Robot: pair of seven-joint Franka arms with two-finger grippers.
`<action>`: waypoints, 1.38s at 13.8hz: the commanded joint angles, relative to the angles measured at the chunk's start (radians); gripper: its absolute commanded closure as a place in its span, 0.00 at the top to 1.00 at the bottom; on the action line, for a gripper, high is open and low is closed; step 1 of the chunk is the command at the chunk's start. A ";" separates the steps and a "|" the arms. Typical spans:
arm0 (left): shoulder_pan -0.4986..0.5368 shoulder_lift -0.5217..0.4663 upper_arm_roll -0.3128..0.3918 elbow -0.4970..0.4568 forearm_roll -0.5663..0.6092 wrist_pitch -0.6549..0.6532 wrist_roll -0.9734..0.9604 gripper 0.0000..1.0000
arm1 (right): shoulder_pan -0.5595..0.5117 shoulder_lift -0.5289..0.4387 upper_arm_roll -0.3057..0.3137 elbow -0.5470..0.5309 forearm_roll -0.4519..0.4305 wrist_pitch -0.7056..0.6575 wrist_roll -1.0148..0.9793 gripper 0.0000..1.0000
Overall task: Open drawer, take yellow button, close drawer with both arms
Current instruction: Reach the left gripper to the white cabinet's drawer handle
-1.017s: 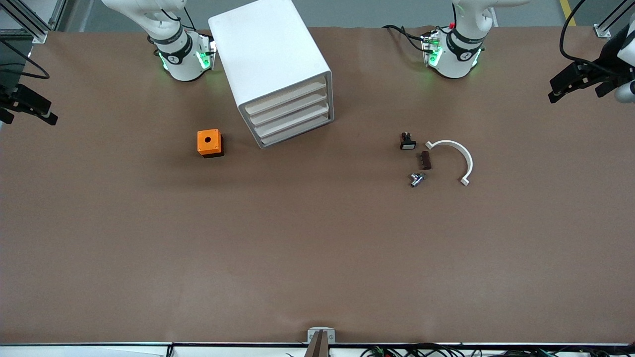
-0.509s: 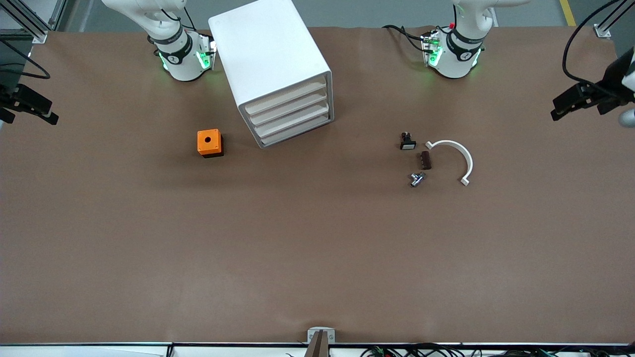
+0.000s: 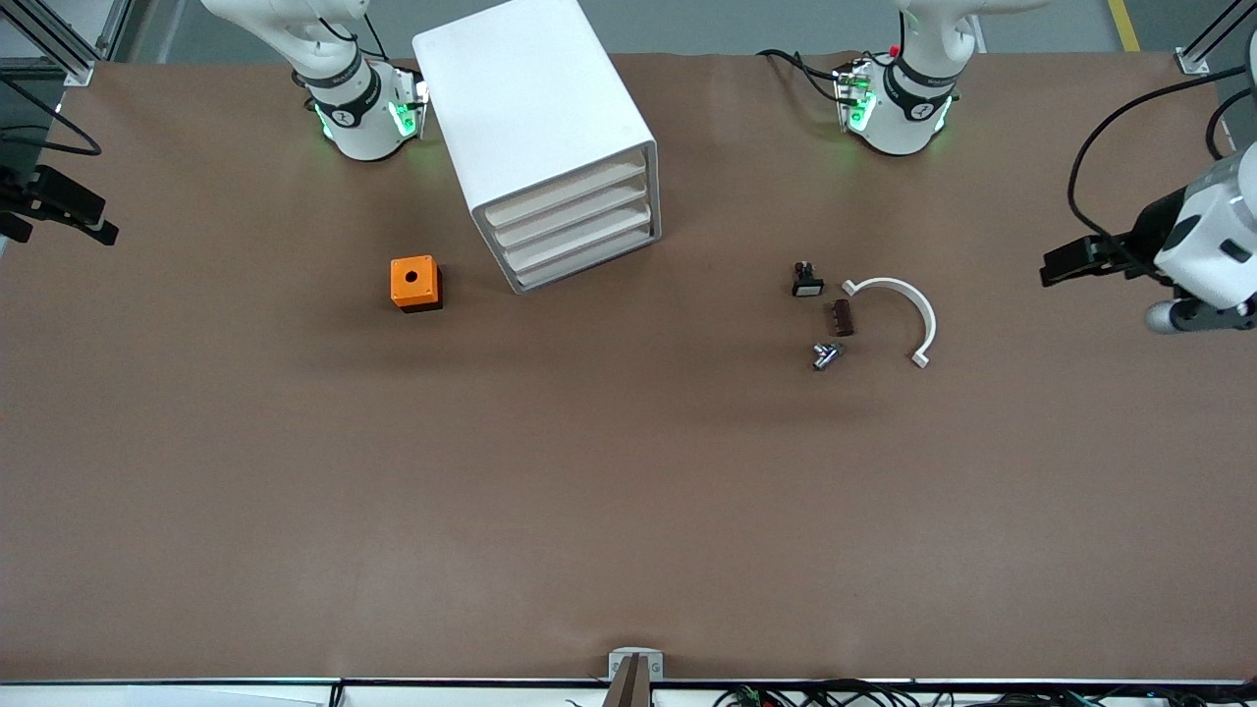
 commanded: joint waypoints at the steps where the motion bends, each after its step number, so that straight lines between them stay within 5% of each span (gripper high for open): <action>1: -0.043 0.065 0.000 0.031 -0.028 0.027 -0.062 1.00 | -0.003 -0.025 0.007 -0.019 -0.006 -0.010 0.014 1.00; 12: -0.400 0.389 -0.008 0.041 -0.029 0.291 -1.070 1.00 | 0.003 -0.024 0.008 -0.019 0.001 -0.018 0.017 1.00; 19: -0.517 0.423 -0.010 0.041 -0.383 0.286 -1.748 1.00 | 0.002 -0.017 0.008 0.012 0.001 -0.016 0.007 1.00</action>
